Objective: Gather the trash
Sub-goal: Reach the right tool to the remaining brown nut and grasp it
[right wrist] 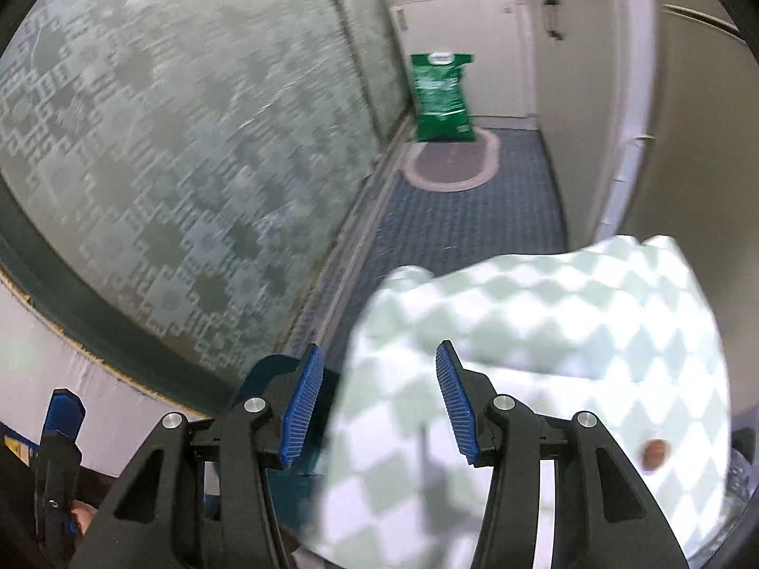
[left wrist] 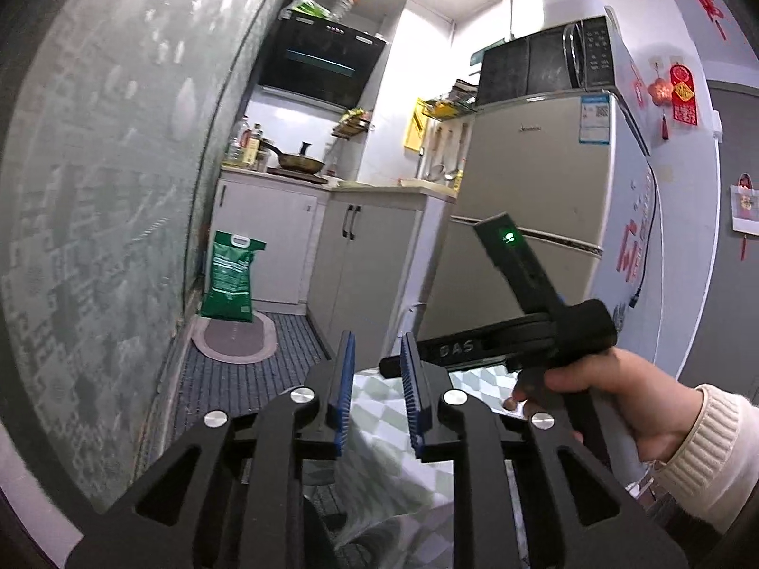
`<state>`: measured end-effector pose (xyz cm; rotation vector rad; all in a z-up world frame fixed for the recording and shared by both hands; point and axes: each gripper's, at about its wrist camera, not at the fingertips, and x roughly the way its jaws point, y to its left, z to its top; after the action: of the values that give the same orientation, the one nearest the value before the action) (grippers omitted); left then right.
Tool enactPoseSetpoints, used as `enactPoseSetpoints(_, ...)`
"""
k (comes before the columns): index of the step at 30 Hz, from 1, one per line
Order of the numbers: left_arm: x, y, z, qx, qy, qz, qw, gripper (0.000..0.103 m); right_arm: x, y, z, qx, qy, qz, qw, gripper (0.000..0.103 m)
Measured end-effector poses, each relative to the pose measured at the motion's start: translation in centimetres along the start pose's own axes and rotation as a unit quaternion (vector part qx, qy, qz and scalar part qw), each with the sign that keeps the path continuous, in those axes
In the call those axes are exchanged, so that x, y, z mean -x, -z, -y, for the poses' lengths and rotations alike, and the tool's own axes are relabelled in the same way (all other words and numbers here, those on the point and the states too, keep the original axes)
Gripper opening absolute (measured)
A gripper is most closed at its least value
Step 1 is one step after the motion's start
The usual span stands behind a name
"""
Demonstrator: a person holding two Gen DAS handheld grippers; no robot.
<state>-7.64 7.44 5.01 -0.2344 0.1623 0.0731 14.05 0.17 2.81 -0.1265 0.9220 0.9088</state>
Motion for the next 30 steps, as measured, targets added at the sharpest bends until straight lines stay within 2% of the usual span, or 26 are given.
enactPoseSetpoints(4,-1.7,0.4,1.6,-0.008,0.006,-0.023,0.9997,0.025,1.4,0.6,3.1,-0.003,0.044,0.007,0.999,0.050)
enactPoseSetpoints(8,-4.2,1.2,3.1,-0.012,0.004,-0.065,0.9978,0.025,2.6,1.5,6.7,-0.020,0.081,-0.002,0.997,0.050)
enactPoseSetpoints(10,-5.4,1.7,3.5,-0.012,0.004,-0.088,0.9961,0.025,2.8,2.0,8.2,-0.032,0.091,-0.009,0.995,0.044)
enactPoseSetpoints(15,-7.7,3.0,4.1,-0.006,0.006,-0.131,0.9913,0.025,2.4,3.5,10.9,-0.051,0.114,-0.044,0.991,0.037)
enactPoseSetpoints(22,-9.8,4.1,5.1,-0.002,0.021,-0.170,0.9853,0.025,1.4,4.9,12.0,-0.039,0.127,-0.067,0.989,0.029)
enactPoseSetpoints(24,-10.3,4.5,5.4,-0.002,0.022,-0.179,0.9837,0.025,1.3,5.2,11.6,-0.020,0.149,-0.069,0.986,0.023)
enactPoseSetpoints(30,-10.8,4.7,5.8,-0.004,0.024,-0.189,0.9817,0.025,1.0,5.8,10.3,0.022,0.187,-0.073,0.979,0.021)
